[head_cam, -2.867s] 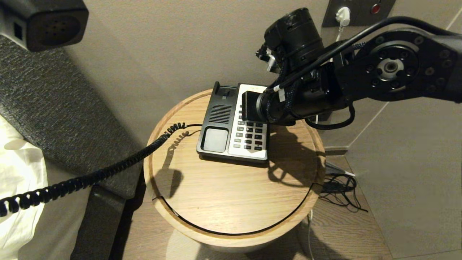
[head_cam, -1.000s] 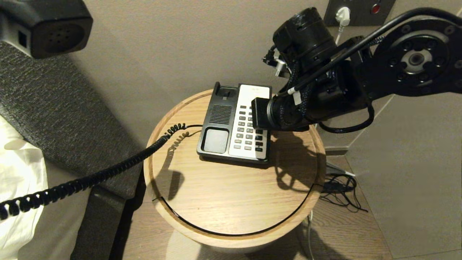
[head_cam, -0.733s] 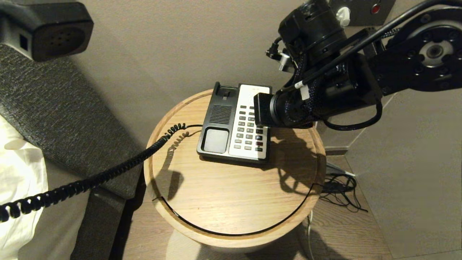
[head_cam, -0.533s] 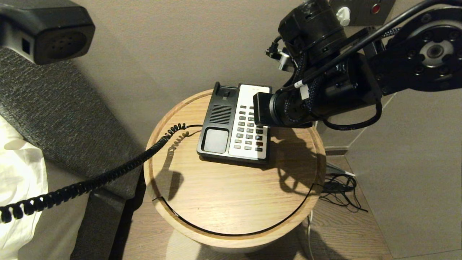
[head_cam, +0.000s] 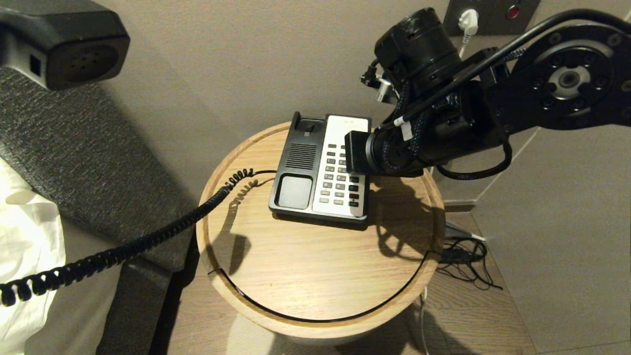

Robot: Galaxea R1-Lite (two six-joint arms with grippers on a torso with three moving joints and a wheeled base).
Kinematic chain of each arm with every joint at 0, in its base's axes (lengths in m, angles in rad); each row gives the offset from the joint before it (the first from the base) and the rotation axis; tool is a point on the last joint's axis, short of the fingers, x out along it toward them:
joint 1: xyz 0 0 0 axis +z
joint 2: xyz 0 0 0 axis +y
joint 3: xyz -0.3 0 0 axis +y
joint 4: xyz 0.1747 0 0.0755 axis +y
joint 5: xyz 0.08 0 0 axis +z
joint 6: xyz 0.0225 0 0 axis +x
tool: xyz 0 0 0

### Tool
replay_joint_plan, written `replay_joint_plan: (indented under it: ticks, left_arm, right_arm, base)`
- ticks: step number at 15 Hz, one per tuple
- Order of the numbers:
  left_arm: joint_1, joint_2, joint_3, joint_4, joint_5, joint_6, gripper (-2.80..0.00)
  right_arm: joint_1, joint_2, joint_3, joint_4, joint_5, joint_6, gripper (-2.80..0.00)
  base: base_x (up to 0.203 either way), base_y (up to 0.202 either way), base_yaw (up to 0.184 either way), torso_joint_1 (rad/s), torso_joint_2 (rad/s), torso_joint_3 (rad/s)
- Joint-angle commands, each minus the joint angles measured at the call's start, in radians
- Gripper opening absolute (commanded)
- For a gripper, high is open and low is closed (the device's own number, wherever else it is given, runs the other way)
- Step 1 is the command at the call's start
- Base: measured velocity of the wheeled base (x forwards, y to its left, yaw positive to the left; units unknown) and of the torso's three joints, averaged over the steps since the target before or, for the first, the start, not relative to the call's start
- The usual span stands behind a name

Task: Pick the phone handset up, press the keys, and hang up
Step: Dial the number

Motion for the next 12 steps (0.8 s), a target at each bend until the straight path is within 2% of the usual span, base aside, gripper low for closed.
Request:
replay_joint_plan:
  ticks: [1, 9, 12]
  left_arm:
    - [0.0, -0.003, 0.001, 0.005, 0.001, -0.005, -2.8]
    - [0.001, -0.014, 0.01, 0.005, -0.001, -0.006, -2.8]
    - [0.001, -0.012, 0.016, 0.003, -0.001, -0.005, -2.8]
  right_arm:
    - [-0.013, 0.014, -0.001, 0.002, -0.001, -0.001, -2.8]
    - [-0.019, 0.012, -0.001, 0.0, -0.003, -0.001, -2.8]
    - [0.003, -0.011, 0.003, 0.006, -0.003, 0.001, -2.8]
  base:
    - [0.0, 0.0, 0.0, 0.0, 0.0, 0.0]
    - [0.0, 0.0, 0.0, 0.0, 0.0, 0.0]
    - [0.0, 0.0, 0.0, 0.0, 0.0, 0.0]
